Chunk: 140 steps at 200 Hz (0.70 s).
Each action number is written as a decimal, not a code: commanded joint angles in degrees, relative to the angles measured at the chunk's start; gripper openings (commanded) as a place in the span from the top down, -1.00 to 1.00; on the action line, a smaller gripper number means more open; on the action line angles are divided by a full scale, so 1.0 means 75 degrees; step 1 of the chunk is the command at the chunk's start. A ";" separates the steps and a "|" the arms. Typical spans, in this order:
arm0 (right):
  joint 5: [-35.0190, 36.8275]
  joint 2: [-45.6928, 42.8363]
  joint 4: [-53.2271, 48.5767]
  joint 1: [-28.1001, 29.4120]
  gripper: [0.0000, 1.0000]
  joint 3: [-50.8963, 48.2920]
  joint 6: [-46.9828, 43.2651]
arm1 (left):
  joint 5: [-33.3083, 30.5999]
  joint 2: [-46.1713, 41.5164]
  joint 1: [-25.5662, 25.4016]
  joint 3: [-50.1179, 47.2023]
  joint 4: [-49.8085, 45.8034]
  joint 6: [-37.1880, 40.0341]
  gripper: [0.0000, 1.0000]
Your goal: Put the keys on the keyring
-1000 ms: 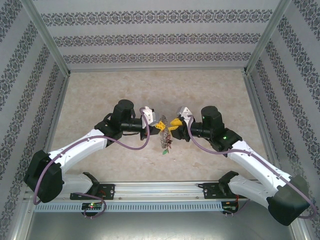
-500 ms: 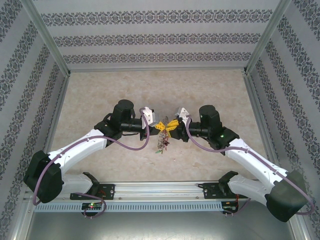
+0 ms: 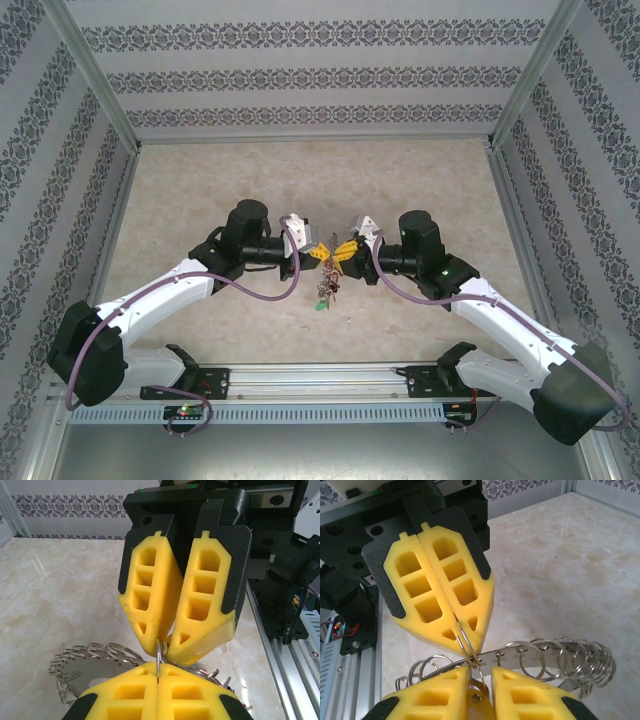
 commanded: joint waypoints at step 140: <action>-0.0084 0.0113 0.0318 -0.0024 0.54 0.0035 0.0114 | 0.0353 -0.0262 -0.0031 0.0268 0.0454 -0.0012 1.00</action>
